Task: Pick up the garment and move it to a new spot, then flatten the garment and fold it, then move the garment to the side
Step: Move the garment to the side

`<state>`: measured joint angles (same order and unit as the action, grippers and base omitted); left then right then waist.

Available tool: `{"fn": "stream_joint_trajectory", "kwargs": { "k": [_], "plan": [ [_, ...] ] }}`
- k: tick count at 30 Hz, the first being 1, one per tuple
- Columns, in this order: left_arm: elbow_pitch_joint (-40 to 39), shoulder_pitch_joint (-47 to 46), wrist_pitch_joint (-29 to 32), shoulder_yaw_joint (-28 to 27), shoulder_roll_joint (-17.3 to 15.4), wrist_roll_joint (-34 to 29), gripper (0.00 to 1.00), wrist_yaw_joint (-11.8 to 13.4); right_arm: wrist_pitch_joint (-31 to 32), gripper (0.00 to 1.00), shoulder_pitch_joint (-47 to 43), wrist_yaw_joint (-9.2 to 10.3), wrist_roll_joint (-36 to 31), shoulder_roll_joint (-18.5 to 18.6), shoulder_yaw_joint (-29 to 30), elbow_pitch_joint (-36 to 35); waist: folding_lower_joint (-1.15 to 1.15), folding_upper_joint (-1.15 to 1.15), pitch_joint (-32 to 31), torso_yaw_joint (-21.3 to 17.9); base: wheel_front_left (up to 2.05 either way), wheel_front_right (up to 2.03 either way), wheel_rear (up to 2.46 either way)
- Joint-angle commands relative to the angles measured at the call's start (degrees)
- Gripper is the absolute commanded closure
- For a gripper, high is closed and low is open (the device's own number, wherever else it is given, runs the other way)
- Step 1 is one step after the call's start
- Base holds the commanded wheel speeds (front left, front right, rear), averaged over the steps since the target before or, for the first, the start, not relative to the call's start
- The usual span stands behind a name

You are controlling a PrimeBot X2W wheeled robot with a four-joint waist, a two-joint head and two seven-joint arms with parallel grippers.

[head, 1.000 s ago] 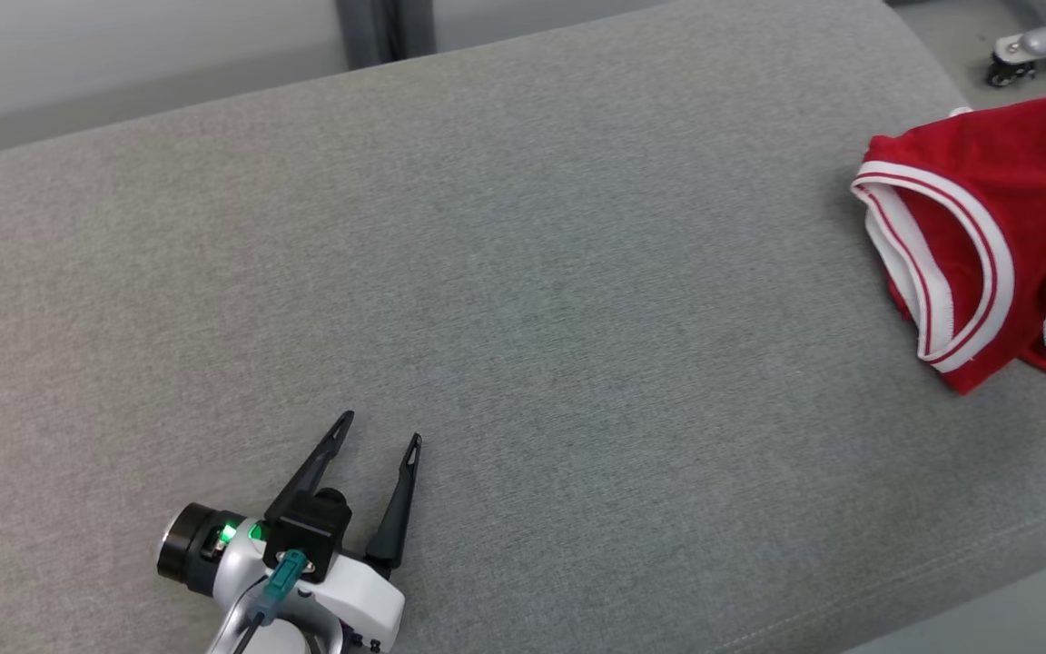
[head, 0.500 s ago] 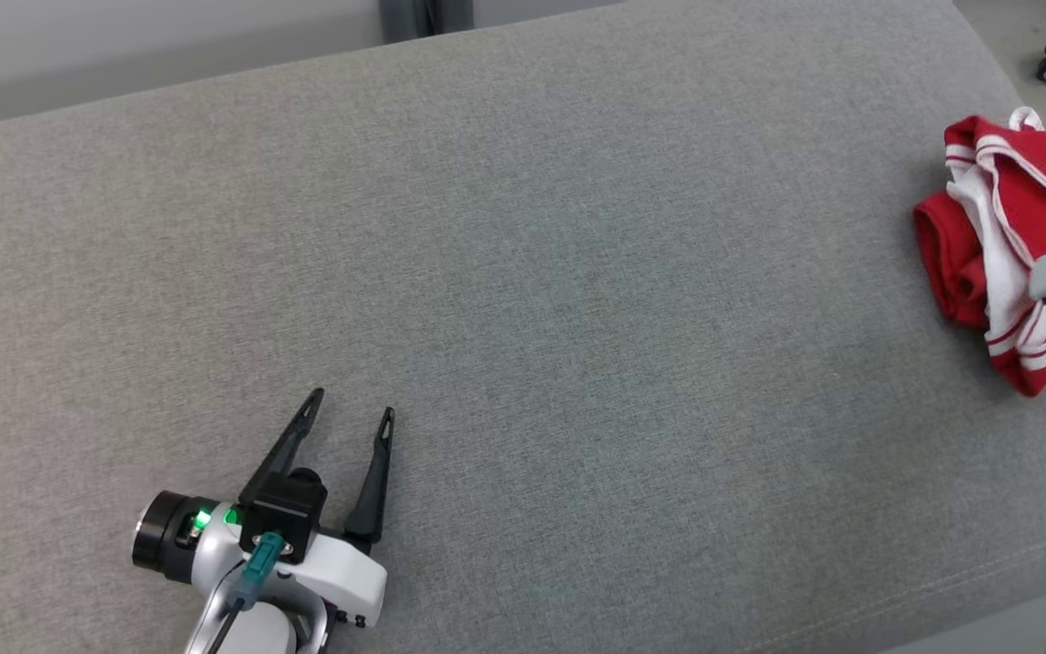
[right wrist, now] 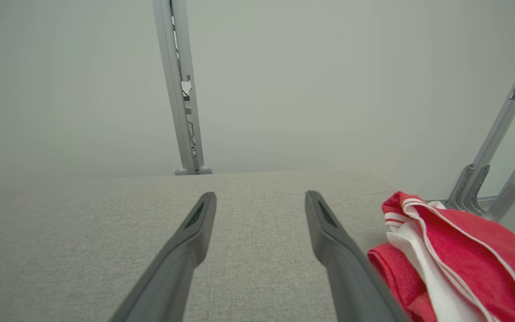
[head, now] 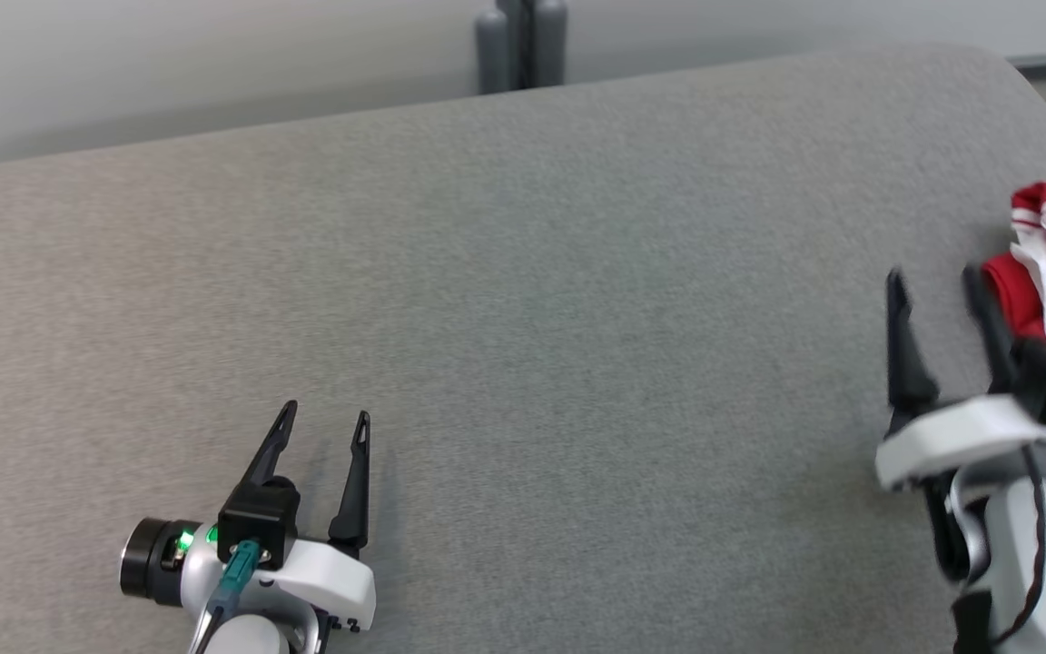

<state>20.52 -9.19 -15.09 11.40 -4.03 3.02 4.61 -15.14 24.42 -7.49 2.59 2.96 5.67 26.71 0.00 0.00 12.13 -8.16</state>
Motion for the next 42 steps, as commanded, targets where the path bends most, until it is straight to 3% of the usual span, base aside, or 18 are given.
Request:
{"fn": "stream_joint_trajectory", "kwargs": {
  "k": [1, 11, 18, 42],
  "plan": [
    [-0.06, 0.87, -0.06, -0.6, 0.05, 0.33, 0.0, 0.43, 0.05, 0.0, -2.51, 0.0, 1.02, 0.15, -0.43, -0.39, 0.0, 0.0, -2.42, 2.62, 0.0, 0.0, 0.0],
    [-0.14, 4.76, -0.06, -3.99, 0.58, 1.1, 0.0, 1.31, 0.05, 0.0, -11.76, 0.0, 6.84, 0.08, -2.28, -0.61, 0.0, 0.0, -7.73, 8.07, 0.0, 0.0, 0.0],
    [0.53, 7.48, -0.06, -6.41, 0.86, 2.41, 0.0, 0.52, 0.05, 0.0, -14.63, 0.0, 8.04, 0.13, -3.07, -1.83, 0.0, 0.0, -11.24, 10.17, 0.0, 0.0, 0.0],
    [1.4, 8.75, -0.05, -8.77, 1.0, 5.27, 0.0, -1.55, 0.05, 0.0, -20.3, 0.0, 6.3, 0.13, -6.08, -1.99, 0.0, 0.0, -13.48, 9.84, 0.0, 0.0, 0.0]
  ]
}}
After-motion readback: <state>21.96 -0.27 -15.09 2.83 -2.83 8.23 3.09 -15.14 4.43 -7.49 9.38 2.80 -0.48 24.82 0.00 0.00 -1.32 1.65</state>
